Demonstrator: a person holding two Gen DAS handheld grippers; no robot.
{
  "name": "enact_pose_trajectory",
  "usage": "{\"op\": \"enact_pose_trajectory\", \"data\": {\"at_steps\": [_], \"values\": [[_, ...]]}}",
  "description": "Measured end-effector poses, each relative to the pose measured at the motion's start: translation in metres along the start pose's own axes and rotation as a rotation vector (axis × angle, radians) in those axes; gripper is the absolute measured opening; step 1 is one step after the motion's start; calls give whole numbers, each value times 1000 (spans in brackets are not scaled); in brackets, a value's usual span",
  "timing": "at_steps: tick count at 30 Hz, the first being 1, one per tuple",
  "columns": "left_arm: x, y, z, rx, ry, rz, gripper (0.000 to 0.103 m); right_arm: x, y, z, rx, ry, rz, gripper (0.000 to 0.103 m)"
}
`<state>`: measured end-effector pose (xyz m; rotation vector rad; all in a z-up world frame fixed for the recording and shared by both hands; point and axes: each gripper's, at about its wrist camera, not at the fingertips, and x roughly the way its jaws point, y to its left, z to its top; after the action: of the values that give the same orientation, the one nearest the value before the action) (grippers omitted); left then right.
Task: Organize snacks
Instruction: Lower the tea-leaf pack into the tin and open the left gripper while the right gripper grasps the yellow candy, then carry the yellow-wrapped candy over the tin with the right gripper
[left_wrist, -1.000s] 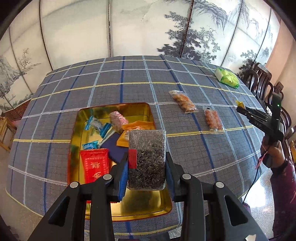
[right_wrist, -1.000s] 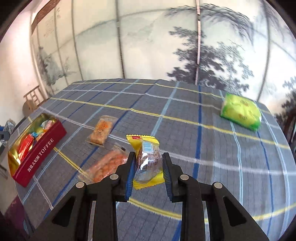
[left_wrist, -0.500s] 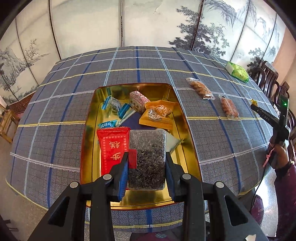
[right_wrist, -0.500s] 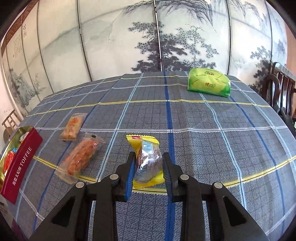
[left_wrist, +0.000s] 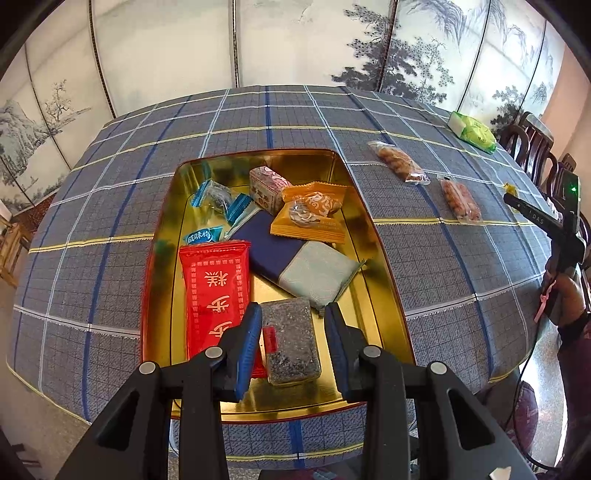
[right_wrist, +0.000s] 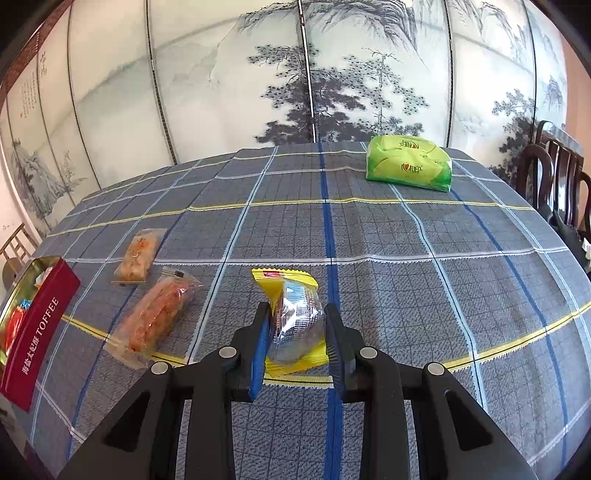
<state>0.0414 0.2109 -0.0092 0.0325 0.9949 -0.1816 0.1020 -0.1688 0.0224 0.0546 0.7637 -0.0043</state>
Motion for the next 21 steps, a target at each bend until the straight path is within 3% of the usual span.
{"op": "enact_pose_trajectory", "data": {"at_steps": [11,15,19,21], "values": [[-11,-3,-5,-15,-43,51,33,0,-1,0,1,-1,-4,30],[-17,-3,-7,-33,-67,84,41,1,-1,0,-5,0,-9,30],[-26,-5,-10,-27,-113,162,60,2,1,0,-21,10,-16,30],[-31,-7,-12,-15,-140,194,64,1,5,-2,-35,12,-19,30]]}}
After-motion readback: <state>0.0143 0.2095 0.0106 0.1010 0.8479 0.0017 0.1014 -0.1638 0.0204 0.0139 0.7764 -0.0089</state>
